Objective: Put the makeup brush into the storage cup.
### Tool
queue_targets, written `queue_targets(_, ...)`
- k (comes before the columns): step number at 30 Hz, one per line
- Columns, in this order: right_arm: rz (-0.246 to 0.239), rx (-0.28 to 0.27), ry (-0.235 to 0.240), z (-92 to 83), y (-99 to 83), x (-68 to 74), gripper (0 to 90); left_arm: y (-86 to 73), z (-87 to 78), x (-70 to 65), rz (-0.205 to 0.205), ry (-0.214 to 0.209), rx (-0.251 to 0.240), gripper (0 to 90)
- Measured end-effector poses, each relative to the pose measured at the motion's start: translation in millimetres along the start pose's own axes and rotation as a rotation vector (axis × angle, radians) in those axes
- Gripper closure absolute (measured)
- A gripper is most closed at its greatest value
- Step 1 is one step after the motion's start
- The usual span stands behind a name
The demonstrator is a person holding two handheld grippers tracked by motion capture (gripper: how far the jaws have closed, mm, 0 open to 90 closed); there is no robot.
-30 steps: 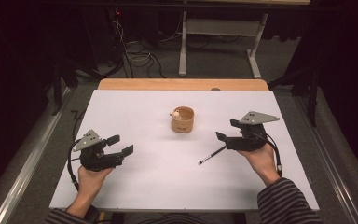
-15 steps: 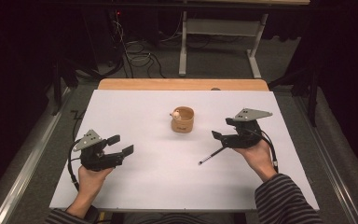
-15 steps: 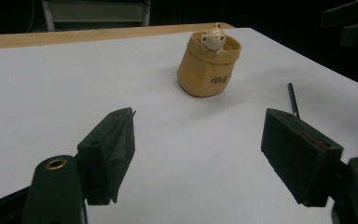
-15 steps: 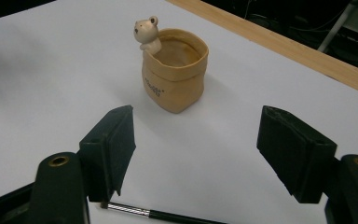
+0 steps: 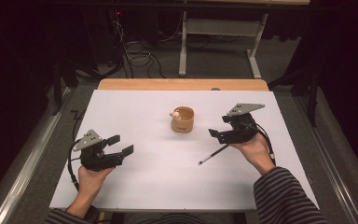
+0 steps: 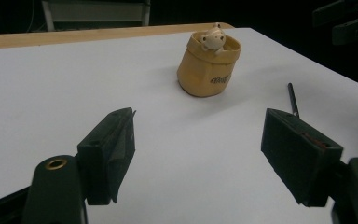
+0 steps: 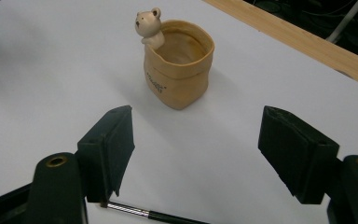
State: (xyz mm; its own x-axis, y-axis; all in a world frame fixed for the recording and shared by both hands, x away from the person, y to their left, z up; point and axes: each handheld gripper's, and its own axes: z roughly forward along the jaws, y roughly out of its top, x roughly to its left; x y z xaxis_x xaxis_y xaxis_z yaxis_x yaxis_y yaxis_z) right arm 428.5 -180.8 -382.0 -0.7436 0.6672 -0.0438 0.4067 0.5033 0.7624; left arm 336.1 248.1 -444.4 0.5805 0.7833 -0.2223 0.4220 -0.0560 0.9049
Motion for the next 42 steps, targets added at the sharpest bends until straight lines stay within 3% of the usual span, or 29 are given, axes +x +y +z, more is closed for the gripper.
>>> queue_targets(5, -0.007, 0.018, 0.000, 0.2, 5.9, -1.9, 28.0, 0.0, 0.0, 0.0, 0.001, 0.000, 0.000, 26.4)
queue_targets(18, -0.066, 0.127, 0.017, 5.5, 19.7, -0.3, 27.8, 0.0, 0.4, -0.5, 0.004, -0.003, 0.004, 26.4)
queue_targets(32, -0.140, 0.233, 0.031, 16.1, 27.5, 4.1, 28.3, -0.1, 1.1, -0.9, 0.004, -0.007, 0.008, 26.4)
queue_targets(42, -0.162, 0.298, 0.051, 23.1, 27.0, 5.2, 28.4, -0.1, 1.2, -1.1, 0.006, -0.008, 0.009, 26.4)
